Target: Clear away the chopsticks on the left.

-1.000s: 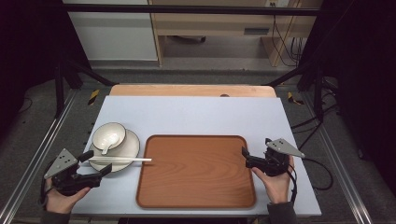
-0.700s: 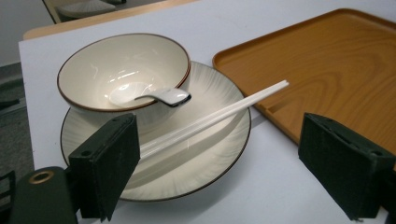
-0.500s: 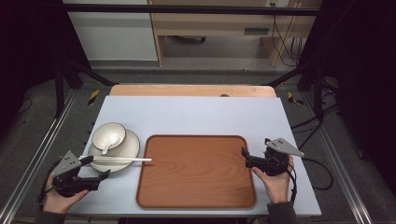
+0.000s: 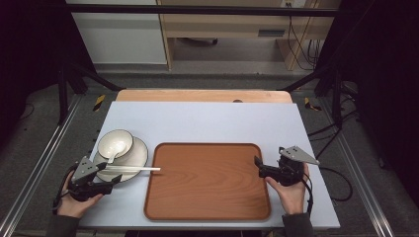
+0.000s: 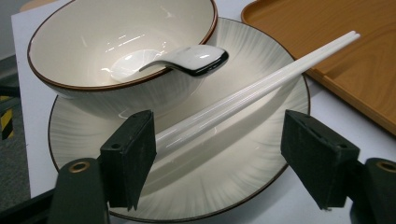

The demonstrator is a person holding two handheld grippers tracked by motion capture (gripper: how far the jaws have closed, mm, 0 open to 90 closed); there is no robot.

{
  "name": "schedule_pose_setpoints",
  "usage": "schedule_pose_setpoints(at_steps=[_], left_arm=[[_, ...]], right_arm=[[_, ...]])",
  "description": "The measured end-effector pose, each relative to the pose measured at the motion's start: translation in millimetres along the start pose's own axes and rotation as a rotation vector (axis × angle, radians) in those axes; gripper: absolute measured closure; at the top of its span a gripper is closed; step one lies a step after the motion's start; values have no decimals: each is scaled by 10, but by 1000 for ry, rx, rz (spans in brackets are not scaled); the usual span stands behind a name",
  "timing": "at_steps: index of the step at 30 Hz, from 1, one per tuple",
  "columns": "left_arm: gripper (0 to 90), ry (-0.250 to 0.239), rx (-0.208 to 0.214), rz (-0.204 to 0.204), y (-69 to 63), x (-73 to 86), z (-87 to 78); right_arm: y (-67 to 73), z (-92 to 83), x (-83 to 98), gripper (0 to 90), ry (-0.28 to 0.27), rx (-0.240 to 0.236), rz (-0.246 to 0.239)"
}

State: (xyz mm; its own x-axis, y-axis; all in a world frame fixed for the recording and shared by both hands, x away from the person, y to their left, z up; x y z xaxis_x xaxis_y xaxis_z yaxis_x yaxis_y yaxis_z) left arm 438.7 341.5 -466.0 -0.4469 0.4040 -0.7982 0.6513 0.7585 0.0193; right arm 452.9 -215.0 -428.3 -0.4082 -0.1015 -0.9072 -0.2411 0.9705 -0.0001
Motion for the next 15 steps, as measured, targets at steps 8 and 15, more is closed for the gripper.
schedule_pose_setpoints(at_steps=[8,15], left_arm=[[309,12,-9,1,34,8,55],[353,29,-23,-8,21,27,39]], right_arm=[[1,4,6,65,4,-3,-1],[1,3,5,65,4,-1,-3]])
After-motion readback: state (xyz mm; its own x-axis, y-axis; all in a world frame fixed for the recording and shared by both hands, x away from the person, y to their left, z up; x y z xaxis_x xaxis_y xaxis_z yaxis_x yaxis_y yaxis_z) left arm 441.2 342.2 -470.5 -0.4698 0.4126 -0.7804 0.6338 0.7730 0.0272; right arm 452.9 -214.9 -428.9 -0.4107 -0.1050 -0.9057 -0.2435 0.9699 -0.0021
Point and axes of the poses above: each handheld gripper's, and its own axes: z roughly forward along the jaws, x roughly out of its underside, y roughly to its left, the point moved 2 cm from there along z, roughly forward along the jaws, and after that the axes turned 8 degrees about x, right-handed, at the moved point
